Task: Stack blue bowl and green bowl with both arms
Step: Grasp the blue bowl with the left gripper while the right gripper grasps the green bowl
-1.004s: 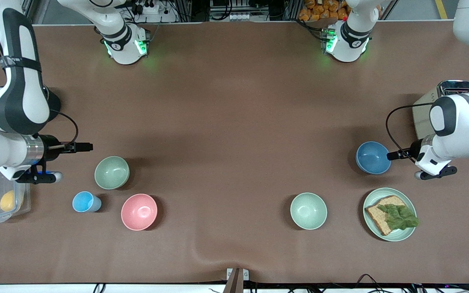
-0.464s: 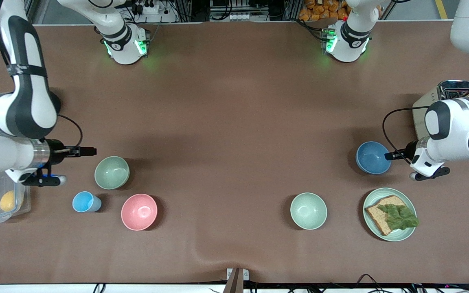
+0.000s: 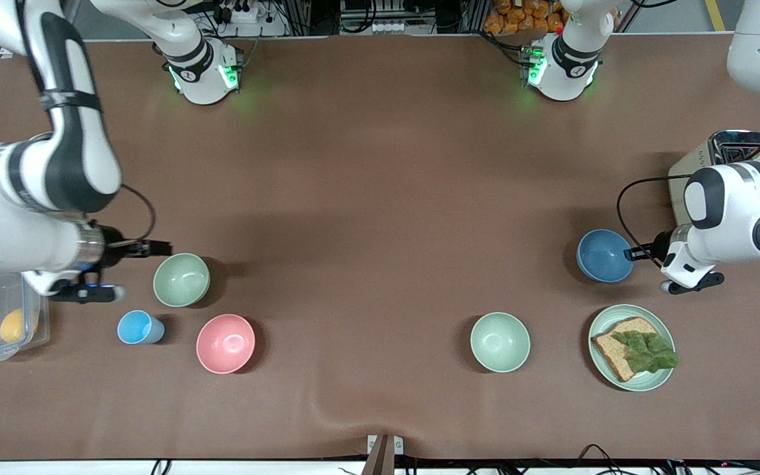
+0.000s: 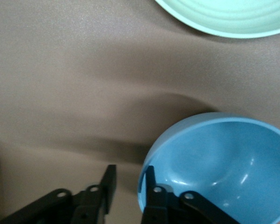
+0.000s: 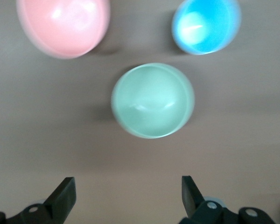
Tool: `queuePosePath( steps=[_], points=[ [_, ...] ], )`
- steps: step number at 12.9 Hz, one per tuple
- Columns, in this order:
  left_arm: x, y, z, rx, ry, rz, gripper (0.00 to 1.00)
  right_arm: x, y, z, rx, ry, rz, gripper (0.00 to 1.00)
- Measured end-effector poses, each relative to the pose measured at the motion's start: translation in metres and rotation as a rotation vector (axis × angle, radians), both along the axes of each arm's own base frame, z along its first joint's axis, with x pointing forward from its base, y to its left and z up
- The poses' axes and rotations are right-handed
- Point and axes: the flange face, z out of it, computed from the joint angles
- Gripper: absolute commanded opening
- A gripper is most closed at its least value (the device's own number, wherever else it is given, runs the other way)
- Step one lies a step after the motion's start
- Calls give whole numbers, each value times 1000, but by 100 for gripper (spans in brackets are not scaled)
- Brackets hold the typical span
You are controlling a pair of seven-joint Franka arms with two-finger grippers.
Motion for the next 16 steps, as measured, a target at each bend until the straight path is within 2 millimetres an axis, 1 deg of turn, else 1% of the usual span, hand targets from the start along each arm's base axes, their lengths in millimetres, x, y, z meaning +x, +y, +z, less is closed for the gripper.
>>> queuePosePath(
  steps=[1, 2, 3, 4, 7, 10, 12, 14, 15, 16],
  points=[
    [0, 0, 0, 0, 0, 0, 7, 1, -16, -14, -2, 7, -25, 100],
    [0, 0, 0, 0, 0, 1, 0, 0, -20, -33, -9, 29, -44, 100],
    [1, 0, 0, 0, -1, 1, 0, 0, -20, -50, -17, 46, -64, 100],
    [2, 0, 2, -1, -6, 1, 0, 1, -21, -59, -23, 49, -84, 100],
    [3, 0, 3, 0, -8, 1, 0, 12, -20, -76, 3, -10, -133, 100],
    [4, -1, 4, -1, -11, 0, 0, 15, -18, -108, 20, 6, -151, 100],
    [5, -2, 5, -1, -13, -2, 0, 15, -27, -125, 42, 18, -158, 100],
    [7, -4, 7, -1, -18, 2, 0, 14, -36, -135, 68, 19, -141, 100],
    [8, -5, 8, 1, -19, 11, 0, 15, -36, -143, 69, 13, -134, 100],
    [8, -8, 8, 0, -21, 13, 0, 15, -35, -155, 65, 11, -130, 100]
  ],
)
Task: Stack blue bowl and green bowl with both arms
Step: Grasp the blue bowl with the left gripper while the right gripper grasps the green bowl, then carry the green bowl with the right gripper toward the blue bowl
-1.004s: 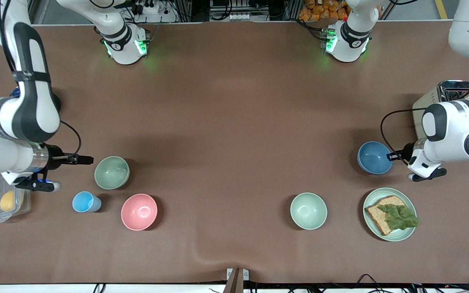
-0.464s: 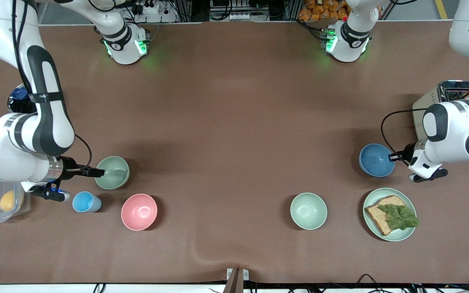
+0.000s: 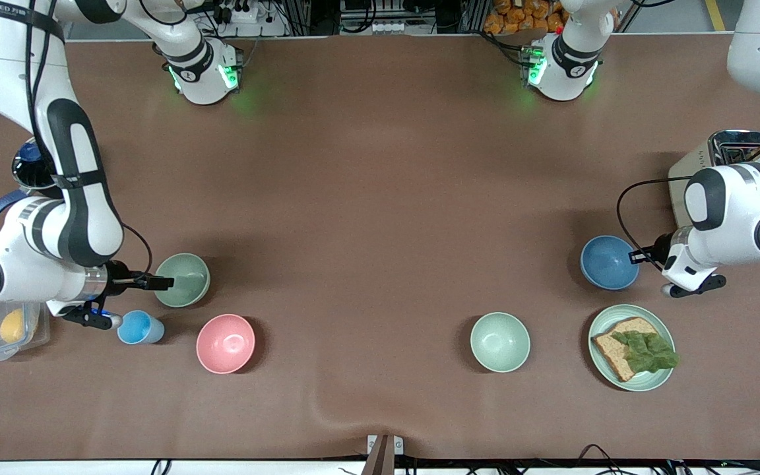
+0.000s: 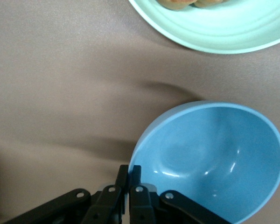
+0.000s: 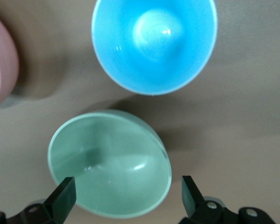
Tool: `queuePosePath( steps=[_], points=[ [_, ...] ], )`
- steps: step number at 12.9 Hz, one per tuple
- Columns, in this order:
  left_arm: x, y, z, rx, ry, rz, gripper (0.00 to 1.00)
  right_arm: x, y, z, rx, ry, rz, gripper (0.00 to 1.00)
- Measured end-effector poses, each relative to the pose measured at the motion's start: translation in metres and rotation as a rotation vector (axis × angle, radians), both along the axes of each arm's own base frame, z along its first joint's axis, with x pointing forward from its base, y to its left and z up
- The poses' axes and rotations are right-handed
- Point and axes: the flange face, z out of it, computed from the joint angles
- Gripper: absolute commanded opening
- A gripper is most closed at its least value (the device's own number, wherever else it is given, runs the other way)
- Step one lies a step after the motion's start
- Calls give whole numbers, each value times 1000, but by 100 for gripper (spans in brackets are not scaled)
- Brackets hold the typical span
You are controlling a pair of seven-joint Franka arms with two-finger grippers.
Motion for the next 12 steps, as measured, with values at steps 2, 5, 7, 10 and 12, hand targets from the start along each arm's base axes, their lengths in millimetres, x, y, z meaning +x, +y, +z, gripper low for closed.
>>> queuePosePath(
  steps=[2, 5, 7, 10, 12],
  points=[
    [1, -6, 1, -3, -1, 1, 0, -4, 8, -26, -2, 30, 14, 100],
    [2, -15, 2, -3, 2, 21, 0, -19, 31, -57, -4, 85, 49, 42],
    [3, -23, 3, -4, 5, 33, 0, -27, 35, -68, -4, 107, 55, 0],
    [3, -25, 4, -4, 6, 33, 0, -28, 35, -69, -5, 107, 53, 0],
    [3, -25, 4, -4, 6, 33, 0, -27, 39, -67, -1, 100, 61, 0]
  ],
)
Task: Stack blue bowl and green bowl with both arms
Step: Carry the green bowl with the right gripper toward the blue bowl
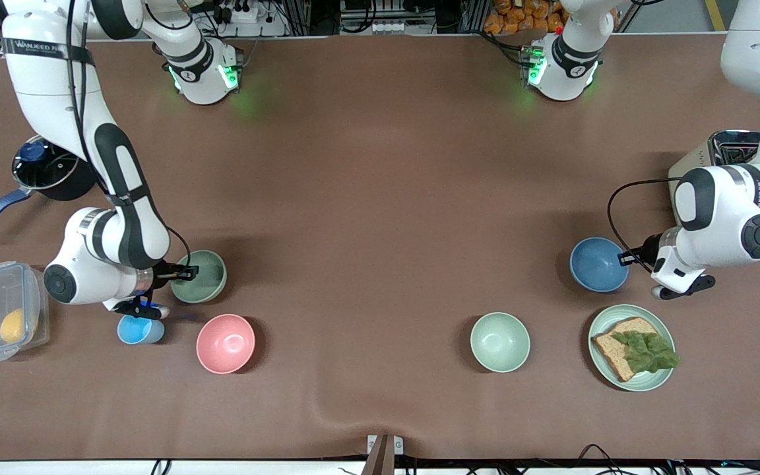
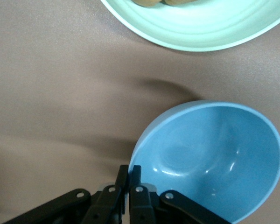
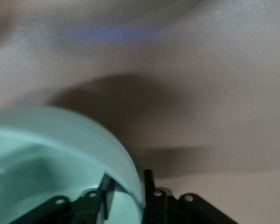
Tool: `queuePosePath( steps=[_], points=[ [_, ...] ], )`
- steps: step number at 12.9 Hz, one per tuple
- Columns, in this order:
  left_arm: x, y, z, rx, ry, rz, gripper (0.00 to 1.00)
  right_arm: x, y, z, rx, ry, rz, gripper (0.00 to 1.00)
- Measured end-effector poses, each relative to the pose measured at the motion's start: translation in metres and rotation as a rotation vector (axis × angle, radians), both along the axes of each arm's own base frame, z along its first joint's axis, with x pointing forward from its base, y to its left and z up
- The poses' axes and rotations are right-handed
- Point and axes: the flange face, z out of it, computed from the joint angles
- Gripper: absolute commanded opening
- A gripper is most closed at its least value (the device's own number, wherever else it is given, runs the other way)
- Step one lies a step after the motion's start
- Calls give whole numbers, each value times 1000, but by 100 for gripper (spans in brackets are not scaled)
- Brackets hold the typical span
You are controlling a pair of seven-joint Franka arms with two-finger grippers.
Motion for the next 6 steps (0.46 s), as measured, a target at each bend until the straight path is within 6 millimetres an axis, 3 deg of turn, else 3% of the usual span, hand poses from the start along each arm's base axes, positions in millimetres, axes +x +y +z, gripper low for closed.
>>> queuePosePath(
  steps=[3, 6],
  points=[
    [0, 0, 0, 0, 0, 0, 0, 6, 23, 20, 8, -34, 37, 0],
    [0, 0, 0, 0, 0, 0, 0, 6, 90, 43, 23, -65, 93, 0]
  ],
)
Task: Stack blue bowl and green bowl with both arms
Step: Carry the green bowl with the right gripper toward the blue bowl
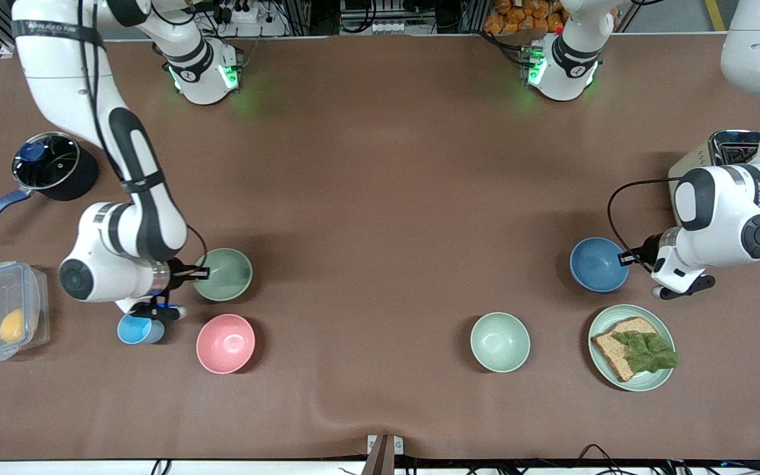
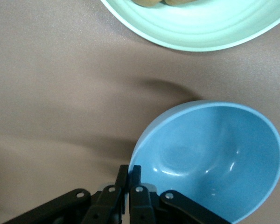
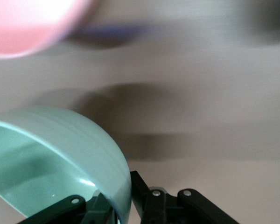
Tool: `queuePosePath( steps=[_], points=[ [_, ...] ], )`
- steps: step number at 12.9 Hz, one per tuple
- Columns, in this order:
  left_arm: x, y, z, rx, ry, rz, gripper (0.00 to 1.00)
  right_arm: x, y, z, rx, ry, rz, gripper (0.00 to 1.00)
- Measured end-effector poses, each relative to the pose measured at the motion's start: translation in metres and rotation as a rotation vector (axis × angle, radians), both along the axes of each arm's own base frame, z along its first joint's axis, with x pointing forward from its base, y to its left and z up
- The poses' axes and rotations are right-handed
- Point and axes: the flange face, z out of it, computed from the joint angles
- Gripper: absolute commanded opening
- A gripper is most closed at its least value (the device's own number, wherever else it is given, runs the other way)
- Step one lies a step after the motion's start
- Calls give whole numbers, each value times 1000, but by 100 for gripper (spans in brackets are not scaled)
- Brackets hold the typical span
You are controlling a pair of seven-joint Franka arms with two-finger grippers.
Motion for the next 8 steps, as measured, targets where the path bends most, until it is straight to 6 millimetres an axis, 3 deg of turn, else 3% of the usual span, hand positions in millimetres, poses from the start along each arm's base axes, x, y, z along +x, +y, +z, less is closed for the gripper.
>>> queuePosePath(
  steps=[3, 4, 8],
  points=[
    [0, 0, 0, 0, 0, 0, 0, -17, 103, 21, -11, -23, 5, 0],
    [0, 0, 0, 0, 0, 0, 0, -22, 124, 23, -10, -27, 2, 0],
    [1, 0, 1, 0, -2, 0, 0, -31, 165, 27, 115, -14, -105, 0]
  ],
)
